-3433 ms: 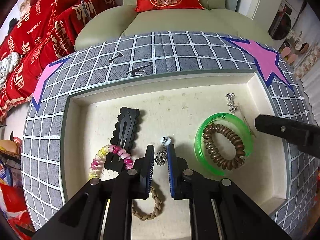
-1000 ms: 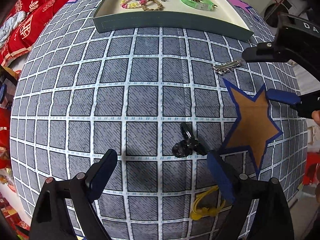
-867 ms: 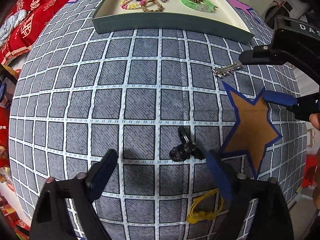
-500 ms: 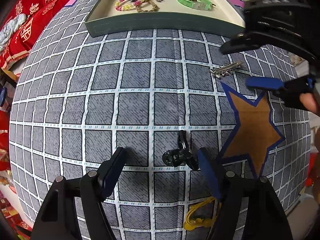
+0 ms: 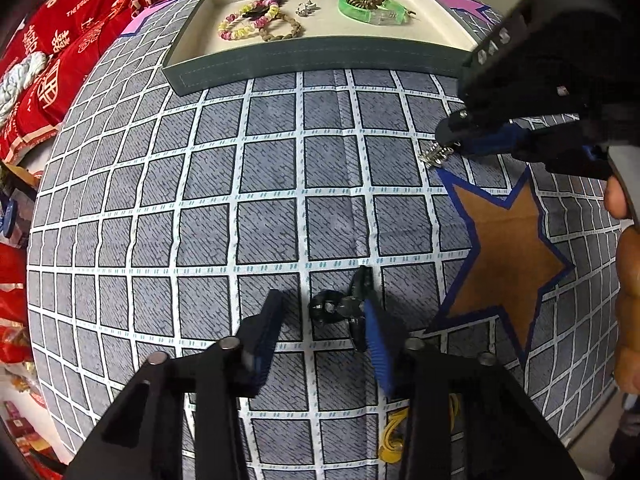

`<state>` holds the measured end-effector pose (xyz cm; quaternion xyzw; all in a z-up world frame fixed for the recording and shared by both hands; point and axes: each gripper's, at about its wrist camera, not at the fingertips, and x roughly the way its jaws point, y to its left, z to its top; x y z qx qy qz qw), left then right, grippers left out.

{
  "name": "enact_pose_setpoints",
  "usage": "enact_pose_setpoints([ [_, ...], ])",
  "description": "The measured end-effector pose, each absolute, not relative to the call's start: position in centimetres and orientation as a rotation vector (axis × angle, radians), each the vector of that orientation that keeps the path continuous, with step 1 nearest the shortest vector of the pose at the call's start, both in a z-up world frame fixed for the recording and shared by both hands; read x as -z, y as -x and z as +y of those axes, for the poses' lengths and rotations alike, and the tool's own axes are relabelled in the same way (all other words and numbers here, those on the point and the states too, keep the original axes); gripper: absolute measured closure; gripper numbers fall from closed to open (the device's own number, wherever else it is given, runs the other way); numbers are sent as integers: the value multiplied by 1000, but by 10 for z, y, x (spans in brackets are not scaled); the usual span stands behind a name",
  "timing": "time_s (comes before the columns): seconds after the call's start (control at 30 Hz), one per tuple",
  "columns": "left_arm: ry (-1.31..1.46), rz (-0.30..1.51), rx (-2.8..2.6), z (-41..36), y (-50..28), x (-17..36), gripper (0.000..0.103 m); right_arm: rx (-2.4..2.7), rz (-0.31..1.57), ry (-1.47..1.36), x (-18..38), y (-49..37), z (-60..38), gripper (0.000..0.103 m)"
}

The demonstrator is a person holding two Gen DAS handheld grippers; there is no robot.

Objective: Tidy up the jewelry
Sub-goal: 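Grasp black claw clip with left tool while right tool grasps silver barrette, then carry claw clip toward tray with left tool while right tool carries barrette there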

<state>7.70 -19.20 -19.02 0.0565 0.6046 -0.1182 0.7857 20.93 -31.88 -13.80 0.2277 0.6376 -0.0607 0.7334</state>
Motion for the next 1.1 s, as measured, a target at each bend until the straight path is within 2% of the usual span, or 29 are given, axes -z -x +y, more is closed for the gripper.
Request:
enact_pose_setpoints([
  [0.1,-103,1303,275,-187,-77,190,67,109,1388,-509,137,-202,-324,90],
  [0.23,-59,1303,318,-180,-77,189,69,88,1382,-524,138,-188,-338,90],
  [0.33,-18,1309,352,-173,-76,188,69,68,1374,-541,137,-178,-347,99],
  [0.73,3,1313,368,-151,-83,189,69,25,1371,-675,145,-160,-366,97],
  [0.8,1,1312,367,-150,-83,187,69,14,1364,-661,143,-163,-363,89],
  [0.87,1,1311,366,-149,-83,186,69,19,1353,-640,140,-168,-358,48],
  [1.03,4,1309,354,-159,-72,184,69,36,1351,-550,138,-178,-346,46],
  [1.1,5,1309,348,-158,-68,182,69,59,1363,-459,136,-185,-336,54],
])
